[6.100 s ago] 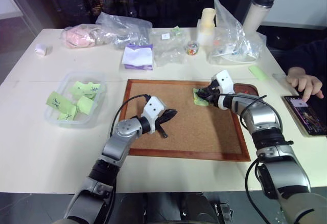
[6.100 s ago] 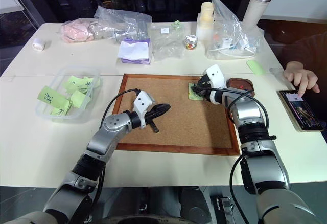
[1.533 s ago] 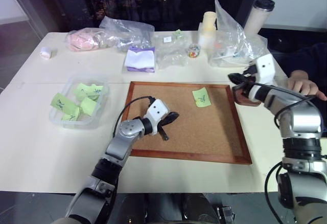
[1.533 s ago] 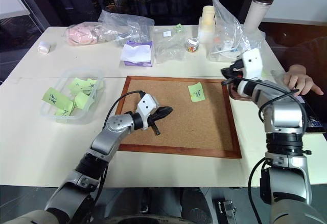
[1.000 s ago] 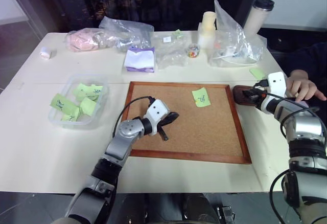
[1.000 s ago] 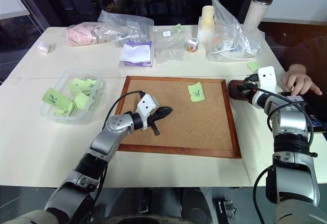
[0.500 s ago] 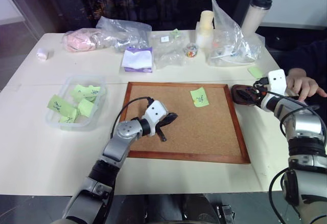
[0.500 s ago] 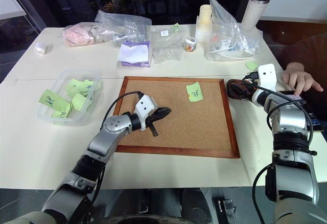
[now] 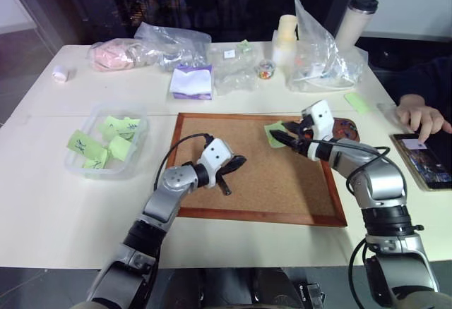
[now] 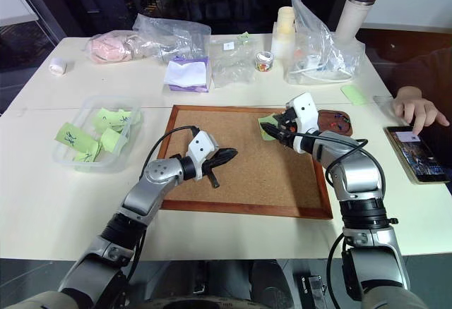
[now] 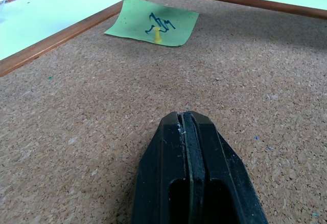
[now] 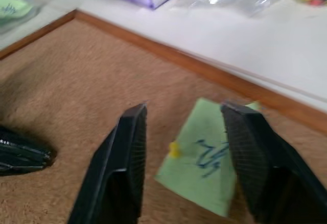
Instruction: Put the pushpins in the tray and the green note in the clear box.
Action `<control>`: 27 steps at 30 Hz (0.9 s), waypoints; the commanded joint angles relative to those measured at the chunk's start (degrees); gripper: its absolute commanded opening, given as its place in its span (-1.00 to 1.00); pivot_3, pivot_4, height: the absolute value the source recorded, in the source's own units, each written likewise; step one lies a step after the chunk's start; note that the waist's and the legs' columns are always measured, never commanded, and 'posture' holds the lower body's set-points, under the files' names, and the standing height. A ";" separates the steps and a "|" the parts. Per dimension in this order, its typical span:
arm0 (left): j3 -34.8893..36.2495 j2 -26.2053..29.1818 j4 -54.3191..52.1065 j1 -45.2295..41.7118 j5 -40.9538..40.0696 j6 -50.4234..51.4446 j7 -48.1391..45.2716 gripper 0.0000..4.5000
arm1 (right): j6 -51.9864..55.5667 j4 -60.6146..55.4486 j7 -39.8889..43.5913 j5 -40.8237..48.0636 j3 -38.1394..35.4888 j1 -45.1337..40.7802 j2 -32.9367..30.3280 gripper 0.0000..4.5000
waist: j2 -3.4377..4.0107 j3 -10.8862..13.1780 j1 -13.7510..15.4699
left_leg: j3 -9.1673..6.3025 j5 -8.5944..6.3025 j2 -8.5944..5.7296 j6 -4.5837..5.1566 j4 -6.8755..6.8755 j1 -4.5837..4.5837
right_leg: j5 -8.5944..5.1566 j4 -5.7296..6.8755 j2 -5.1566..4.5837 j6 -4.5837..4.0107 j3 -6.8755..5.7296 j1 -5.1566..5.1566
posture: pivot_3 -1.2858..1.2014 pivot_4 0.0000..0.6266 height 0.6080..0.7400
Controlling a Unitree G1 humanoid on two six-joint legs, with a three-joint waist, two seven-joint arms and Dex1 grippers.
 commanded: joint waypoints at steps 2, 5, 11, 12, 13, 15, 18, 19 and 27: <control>-0.60 0.92 3.87 2.17 1.52 2.02 0.38 -1.00 | -3.08 2.15 -0.33 -1.81 0.88 -0.94 1.05 0.16 | 0.00 0.00 -0.01 | 0.00 0.00 -0.01 0.00 0.00 0.00 | 0.00 0.01 0.00 0.00 0.00 0.01 | 0.03 -0.52 1.00; -0.38 0.95 4.00 2.04 1.53 2.01 0.56 -1.00 | -4.36 4.44 -0.02 -2.42 1.31 -1.44 1.72 0.16 | 0.00 0.00 -0.01 | 0.00 0.00 -0.03 0.00 0.00 0.01 | 0.00 0.01 0.00 0.00 0.00 0.01 | 0.03 -0.52 1.00; 0.09 1.12 3.57 2.46 1.35 2.26 0.83 -1.00 | -6.85 7.92 0.33 -3.85 2.26 -2.07 2.47 0.16 | 0.00 0.00 -0.07 | 0.00 0.00 -0.03 0.00 0.00 0.01 | 0.00 0.01 0.00 0.00 0.00 0.00 | 0.03 -0.52 1.00; 0.15 1.14 3.45 2.57 1.38 2.29 0.91 -1.00 | -7.23 8.38 0.32 -4.12 2.40 -2.13 2.61 0.16 | 0.00 0.00 -0.13 | 0.00 0.00 -0.03 0.00 0.00 0.01 | 0.00 0.01 0.01 0.00 0.00 0.01 | 0.03 -0.52 1.00; 0.21 1.13 3.49 2.57 1.41 2.28 0.95 -1.00 | -7.54 8.86 0.35 -4.34 2.47 -2.25 2.75 0.16 | 0.00 0.00 -0.14 | -0.01 0.00 -0.03 0.00 0.00 0.02 | 0.00 0.02 0.01 0.00 0.00 0.01 | 0.03 -0.52 1.00; 0.30 1.07 3.49 2.63 1.42 2.31 1.08 -1.00 | -8.30 9.39 0.47 -4.98 2.72 -2.29 2.82 -0.07 | 0.00 0.00 -0.13 | -0.01 0.00 -0.02 0.00 0.00 0.02 | 0.00 0.02 0.02 0.00 0.00 0.01 | 0.03 -0.52 1.00; 0.40 1.03 3.58 2.63 1.44 2.28 1.30 -1.00 | -8.71 9.42 0.52 -5.17 2.73 -2.53 3.07 -0.64 | 0.00 0.00 -0.14 | 0.00 0.00 -0.02 0.00 0.00 0.02 | 0.00 0.02 0.02 0.00 0.00 0.01 | 0.03 -0.52 1.00; 0.37 1.00 3.49 2.70 1.44 2.31 1.37 -1.00 | -8.80 9.34 0.64 -5.28 2.74 -2.58 3.10 -0.89 | 0.00 0.00 -0.15 | 0.00 0.00 -0.02 0.00 0.00 0.02 | 0.00 0.02 0.02 0.00 0.00 0.01 | 0.03 -0.52 1.00; 0.65 0.58 3.84 3.13 0.96 3.19 2.03 -1.00 | -7.82 6.86 1.11 -4.92 1.78 -3.04 2.64 -0.95 | 0.00 0.00 -0.13 | -0.01 0.00 -0.02 0.00 0.00 0.03 | 0.01 0.03 0.01 0.00 0.00 0.01 | 0.03 -0.52 1.00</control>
